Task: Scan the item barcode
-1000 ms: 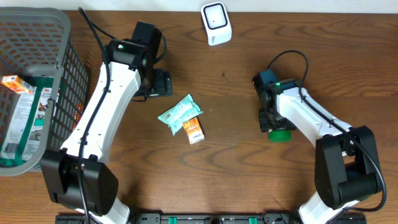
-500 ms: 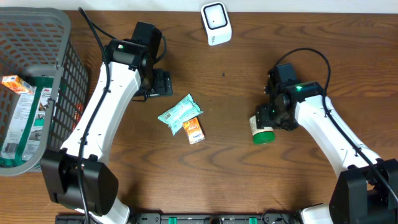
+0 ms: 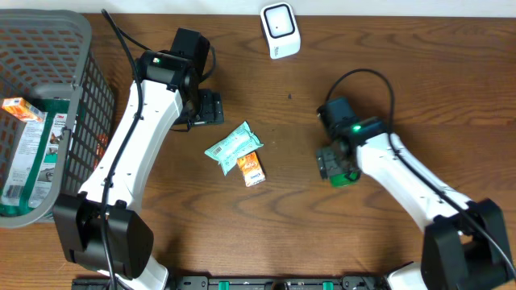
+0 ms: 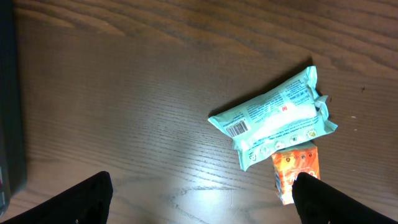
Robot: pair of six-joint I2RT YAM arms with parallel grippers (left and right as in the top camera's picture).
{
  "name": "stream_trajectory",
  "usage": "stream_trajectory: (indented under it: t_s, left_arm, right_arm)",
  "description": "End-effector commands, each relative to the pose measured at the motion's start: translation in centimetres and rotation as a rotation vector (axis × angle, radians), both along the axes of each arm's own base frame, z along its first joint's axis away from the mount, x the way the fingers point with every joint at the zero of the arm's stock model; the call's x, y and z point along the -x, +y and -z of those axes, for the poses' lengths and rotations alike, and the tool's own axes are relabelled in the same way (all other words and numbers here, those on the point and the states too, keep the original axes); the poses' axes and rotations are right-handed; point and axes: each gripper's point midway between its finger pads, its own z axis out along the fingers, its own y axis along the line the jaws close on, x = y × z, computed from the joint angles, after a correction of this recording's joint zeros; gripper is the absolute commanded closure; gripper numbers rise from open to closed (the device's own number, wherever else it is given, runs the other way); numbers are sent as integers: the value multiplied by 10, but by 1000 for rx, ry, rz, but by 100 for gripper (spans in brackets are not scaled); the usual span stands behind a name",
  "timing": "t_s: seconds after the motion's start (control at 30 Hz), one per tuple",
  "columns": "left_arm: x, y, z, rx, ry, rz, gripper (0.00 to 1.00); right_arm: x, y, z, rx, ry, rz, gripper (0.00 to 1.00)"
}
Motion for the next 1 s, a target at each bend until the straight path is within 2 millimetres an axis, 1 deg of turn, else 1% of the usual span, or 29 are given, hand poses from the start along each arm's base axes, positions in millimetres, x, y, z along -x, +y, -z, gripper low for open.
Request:
stream_trajectory:
  t_s: [0.0,0.13,0.33,0.37,0.43,0.5,0.6,0.77,0.83,0.87,0.9,0.97]
  left_arm:
    - [0,2,0,-9,1,-2,7]
    - [0,2,0,-9,1,-2,7]
    - [0,2,0,-9,1,-2,7]
    - [0,2,0,-9,1,-2,7]
    - [0,2,0,-9,1,-2,7]
    - [0,2,0,-9,1,-2,7]
    - [0,2,0,-9,1,-2,7]
    - [0,2,0,-9,1,-2,7]
    - [0,2,0,-9,1,-2,7]
    - [0,2,0,-9,1,-2,7]
    - [0,2,0,-9,1,-2,7]
    - [0,2,0,-9,1,-2,7]
  right_arm:
    - [5,-7,20,127,5,7,14]
    - [1,-21,25,268,-21,3,19]
    - [-4,-35,24,319,-34,32,20]
    - [-5,-38,23,330,-38,39,19]
    - [-8,-44,21,344,-49,52,9]
    - [-9,-46,21,345,-52,60,7]
    - [-10,-53,21,344,-51,89,1]
    - [-9,-62,23,328,-28,124,1]
    - [-8,-67,23,331,-21,141,15]
    - [-8,-70,23,331,-19,150,24]
    - [-8,-72,23,329,-21,165,28]
    - [-8,-75,24,317,-24,199,28]
